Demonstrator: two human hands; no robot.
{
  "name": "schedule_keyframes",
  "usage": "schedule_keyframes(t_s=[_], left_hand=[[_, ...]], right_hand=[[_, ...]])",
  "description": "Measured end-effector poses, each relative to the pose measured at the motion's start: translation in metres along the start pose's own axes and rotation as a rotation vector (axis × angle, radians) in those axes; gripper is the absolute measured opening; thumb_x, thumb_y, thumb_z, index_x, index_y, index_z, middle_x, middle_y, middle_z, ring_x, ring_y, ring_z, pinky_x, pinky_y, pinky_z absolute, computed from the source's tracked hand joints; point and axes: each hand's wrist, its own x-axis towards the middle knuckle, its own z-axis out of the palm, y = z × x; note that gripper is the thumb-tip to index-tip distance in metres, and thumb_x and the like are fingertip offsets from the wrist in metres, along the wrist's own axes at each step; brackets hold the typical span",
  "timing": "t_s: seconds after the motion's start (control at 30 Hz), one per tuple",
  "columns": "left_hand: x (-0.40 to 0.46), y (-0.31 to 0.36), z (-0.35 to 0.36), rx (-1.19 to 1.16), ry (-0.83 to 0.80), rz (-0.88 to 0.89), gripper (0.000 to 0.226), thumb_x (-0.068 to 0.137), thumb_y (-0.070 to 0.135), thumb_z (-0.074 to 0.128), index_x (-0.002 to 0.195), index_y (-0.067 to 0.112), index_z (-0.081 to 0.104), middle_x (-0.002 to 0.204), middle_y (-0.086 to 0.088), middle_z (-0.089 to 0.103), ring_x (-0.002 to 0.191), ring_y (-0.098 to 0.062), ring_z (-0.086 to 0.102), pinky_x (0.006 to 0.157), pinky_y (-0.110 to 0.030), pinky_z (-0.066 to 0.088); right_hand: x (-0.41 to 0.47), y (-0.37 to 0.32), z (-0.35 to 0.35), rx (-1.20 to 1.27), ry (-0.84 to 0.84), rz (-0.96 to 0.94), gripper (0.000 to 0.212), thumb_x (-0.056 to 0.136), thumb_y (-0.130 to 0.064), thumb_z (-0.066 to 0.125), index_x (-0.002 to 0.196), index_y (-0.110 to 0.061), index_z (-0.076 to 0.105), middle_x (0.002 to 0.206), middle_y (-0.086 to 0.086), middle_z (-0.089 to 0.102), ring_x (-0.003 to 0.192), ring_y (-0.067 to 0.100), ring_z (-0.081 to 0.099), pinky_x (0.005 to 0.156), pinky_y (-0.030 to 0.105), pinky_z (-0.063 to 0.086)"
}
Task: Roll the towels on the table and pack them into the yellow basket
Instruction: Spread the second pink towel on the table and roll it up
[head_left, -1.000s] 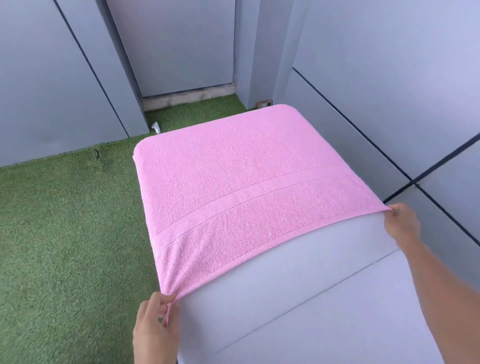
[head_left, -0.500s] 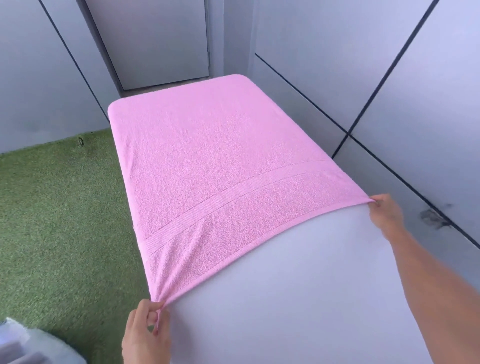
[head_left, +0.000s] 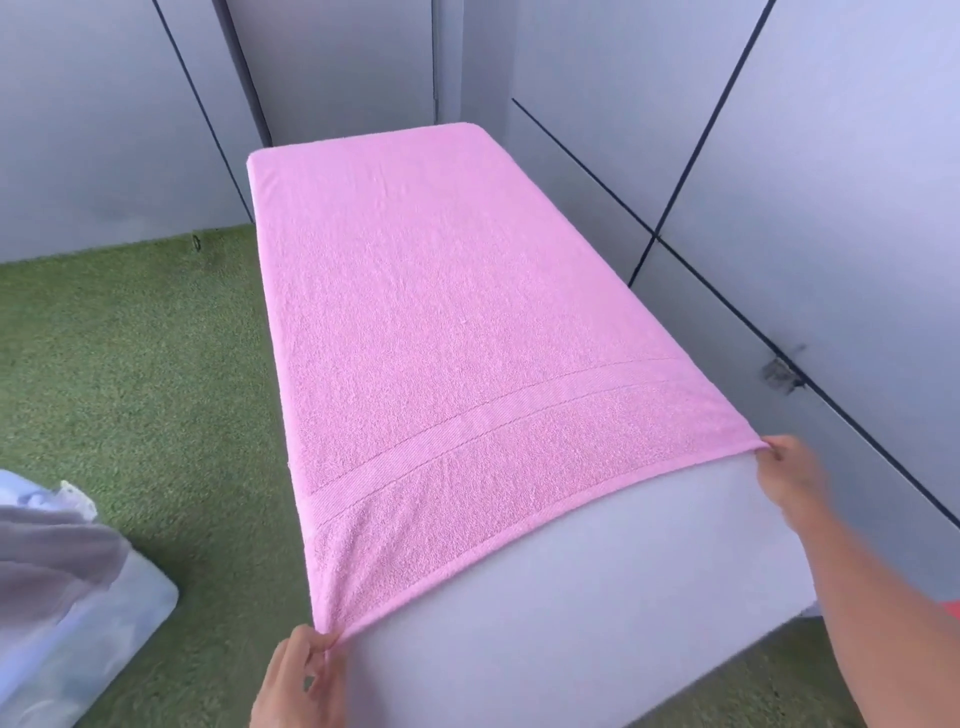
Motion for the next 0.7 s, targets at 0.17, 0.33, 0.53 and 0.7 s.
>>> schedule_keyframes(t_s=[0.17, 0.33, 0.53, 0.7], left_hand=[[-0.084, 0.031, 0.021, -0.072, 0.311, 0.010, 0.004, 0.070, 0.028, 0.057, 0.073, 0.027, 0.060, 0.075, 0.006, 0.049, 0.067, 0.002, 0.050, 0.058, 0.000, 0.035], [-0.135, 0.032, 0.031, -0.066, 0.354, -0.032, 0.013, 0.079, 0.027, 0.064, 0.072, 0.028, 0.054, 0.069, -0.001, 0.051, 0.068, 0.000, 0.052, 0.055, -0.012, 0.039], [-0.139, 0.061, 0.021, 0.330, 0.266, -0.148, 0.022, 0.084, 0.018, 0.067, 0.095, 0.033, 0.056, 0.106, -0.001, 0.045, 0.099, -0.026, 0.045, 0.066, -0.040, 0.046], [-0.135, 0.092, 0.041, 0.658, 0.163, 0.142, 0.061, 0.055, -0.003, 0.081, 0.104, 0.027, 0.061, 0.106, -0.003, 0.053, 0.091, -0.026, 0.051, 0.067, -0.041, 0.049]], right_hand=[[-0.025, 0.040, -0.022, 0.004, -0.025, -0.053, 0.023, 0.092, -0.008, 0.047, 0.075, 0.000, 0.059, 0.064, 0.014, 0.053, 0.059, 0.023, 0.047, 0.052, 0.031, 0.031], [-0.034, 0.073, -0.036, 0.004, -0.126, -0.051, 0.022, 0.092, -0.019, 0.048, 0.098, -0.005, 0.063, 0.083, 0.010, 0.062, 0.077, 0.026, 0.058, 0.056, 0.028, 0.034], [-0.066, 0.056, -0.057, -0.397, -0.232, -0.357, 0.052, 0.092, -0.020, 0.056, 0.142, -0.025, 0.040, 0.149, 0.013, 0.037, 0.140, 0.034, 0.027, 0.114, 0.047, 0.022], [-0.113, 0.041, -0.059, -0.412, -0.248, -0.631, 0.046, 0.088, -0.006, 0.052, 0.130, -0.025, 0.054, 0.135, -0.002, 0.050, 0.123, 0.024, 0.047, 0.091, 0.044, 0.047]])
